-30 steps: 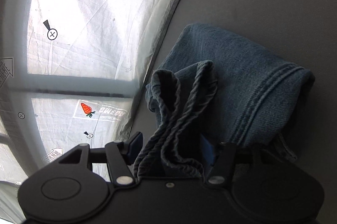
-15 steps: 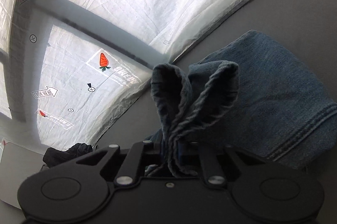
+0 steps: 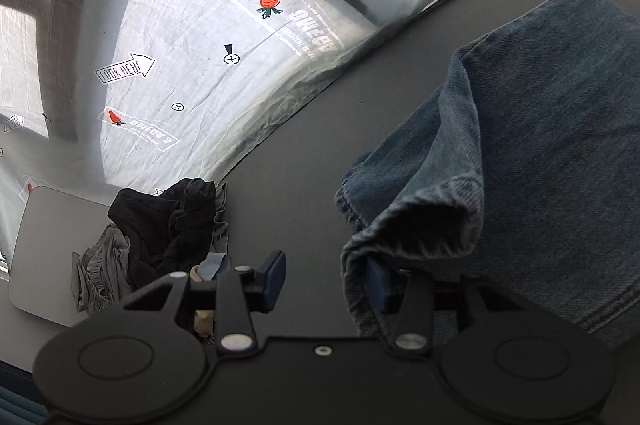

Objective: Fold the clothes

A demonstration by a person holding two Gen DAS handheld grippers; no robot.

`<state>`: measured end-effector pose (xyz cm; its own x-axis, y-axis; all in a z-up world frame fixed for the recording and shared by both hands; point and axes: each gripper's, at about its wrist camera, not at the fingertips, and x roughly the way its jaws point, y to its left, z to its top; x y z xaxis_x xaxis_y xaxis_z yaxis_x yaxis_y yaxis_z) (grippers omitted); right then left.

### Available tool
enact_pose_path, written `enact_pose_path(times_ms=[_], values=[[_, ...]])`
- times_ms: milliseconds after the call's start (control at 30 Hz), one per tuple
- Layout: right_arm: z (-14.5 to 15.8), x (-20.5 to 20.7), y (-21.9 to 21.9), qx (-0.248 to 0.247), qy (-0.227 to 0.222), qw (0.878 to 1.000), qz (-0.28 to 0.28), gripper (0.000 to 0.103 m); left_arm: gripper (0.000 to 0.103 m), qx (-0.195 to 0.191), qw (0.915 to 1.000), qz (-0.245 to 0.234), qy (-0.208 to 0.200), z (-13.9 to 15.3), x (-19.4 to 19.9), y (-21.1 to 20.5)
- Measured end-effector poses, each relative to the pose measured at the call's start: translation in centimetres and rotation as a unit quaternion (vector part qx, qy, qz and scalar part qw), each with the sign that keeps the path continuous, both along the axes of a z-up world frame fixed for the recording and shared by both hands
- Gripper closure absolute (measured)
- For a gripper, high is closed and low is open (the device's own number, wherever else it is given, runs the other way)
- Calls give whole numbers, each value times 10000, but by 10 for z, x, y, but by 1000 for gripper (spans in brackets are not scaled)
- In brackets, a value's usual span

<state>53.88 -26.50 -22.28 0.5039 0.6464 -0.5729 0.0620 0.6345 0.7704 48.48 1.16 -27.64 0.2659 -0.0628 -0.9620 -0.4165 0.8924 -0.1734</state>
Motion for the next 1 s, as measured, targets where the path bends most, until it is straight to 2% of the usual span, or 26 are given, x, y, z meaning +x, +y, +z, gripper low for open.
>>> enact_pose_path(times_ms=[133, 433, 600, 767, 867, 1000], values=[[-7, 0, -19, 225, 200, 9991, -287, 59, 1, -10, 10000, -39, 19, -2, 2, -2], [-6, -8, -33, 197, 451, 9969, -609, 59, 1, 29, 9991, -330, -260, 9, 2, -11], [2, -8, -46, 437, 373, 9952, -790, 59, 1, 297, 9953, -809, -448, 24, 1, -30], [18, -10, -57, 290, 51, 9961, -830, 57, 0, 311, 9907, -1211, -537, 36, 0, -52], [20, -12, -68, 612, -12, 9939, -918, 55, 0, 365, 9883, -1351, -611, 45, -2, -64], [15, -14, -84, 1438, -35, 9844, -1013, 53, 0, 338, 9878, -1347, -702, 49, 2, -69]])
